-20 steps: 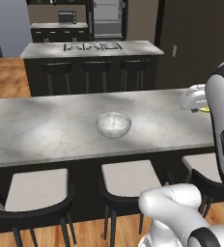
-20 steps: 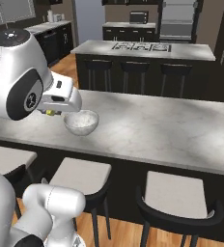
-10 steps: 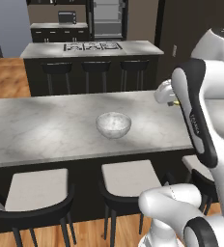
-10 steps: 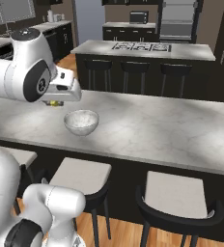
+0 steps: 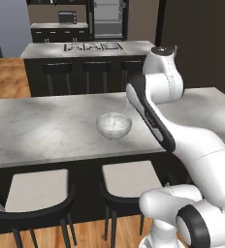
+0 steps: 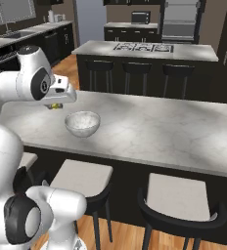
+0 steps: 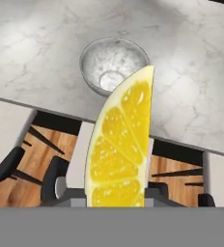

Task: There is a bowl on the dining counter. Grab a lemon wedge from the fridge and place it in the bowl. Then get the liquor bottle and glass cup from the cabinet and place them next to the bowl.

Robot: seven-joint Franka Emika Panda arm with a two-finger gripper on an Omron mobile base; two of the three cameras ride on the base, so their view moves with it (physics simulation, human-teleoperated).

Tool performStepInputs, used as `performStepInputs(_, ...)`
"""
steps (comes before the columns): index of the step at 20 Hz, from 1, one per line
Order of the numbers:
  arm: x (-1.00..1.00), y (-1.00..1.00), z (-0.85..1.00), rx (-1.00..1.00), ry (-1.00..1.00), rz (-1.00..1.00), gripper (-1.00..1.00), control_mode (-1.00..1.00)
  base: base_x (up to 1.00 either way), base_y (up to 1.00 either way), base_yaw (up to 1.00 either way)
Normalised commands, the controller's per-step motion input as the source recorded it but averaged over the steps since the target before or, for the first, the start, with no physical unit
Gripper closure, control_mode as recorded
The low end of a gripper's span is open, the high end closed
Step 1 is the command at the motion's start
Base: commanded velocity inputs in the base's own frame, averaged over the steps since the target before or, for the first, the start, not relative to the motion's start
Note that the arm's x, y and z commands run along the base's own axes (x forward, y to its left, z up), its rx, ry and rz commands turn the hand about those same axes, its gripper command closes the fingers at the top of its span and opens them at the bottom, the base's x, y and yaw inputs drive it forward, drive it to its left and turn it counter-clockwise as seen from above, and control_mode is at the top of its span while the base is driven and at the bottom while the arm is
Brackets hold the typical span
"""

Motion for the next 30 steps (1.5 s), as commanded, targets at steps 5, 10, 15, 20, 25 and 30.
performStepInputs(5, 0.99, 0.12, -0.56, -0.01, 0.12, 0.04, 1.00, -1.00, 0.00, 0.00, 0.00)
performStepInputs(10, 0.92, 0.04, -0.48, 0.00, 0.13, 0.02, 1.00, -1.00, 0.00, 0.00, 0.00)
performStepInputs(15, 0.72, 0.00, -0.43, 0.00, 0.05, 0.01, 1.00, -1.00, 0.00, 0.00, 0.00)
performStepInputs(20, 0.38, 0.00, -0.45, 0.00, 0.00, 0.01, 1.00, -1.00, 0.00, 0.00, 0.00)
performStepInputs(25, 0.29, 0.00, -0.47, 0.00, 0.00, 0.00, 1.00, -1.00, 0.00, 0.00, 0.00)
performStepInputs(30, 0.32, 0.00, -0.48, 0.00, 0.00, 0.00, 1.00, -1.00, 0.00, 0.00, 0.00)
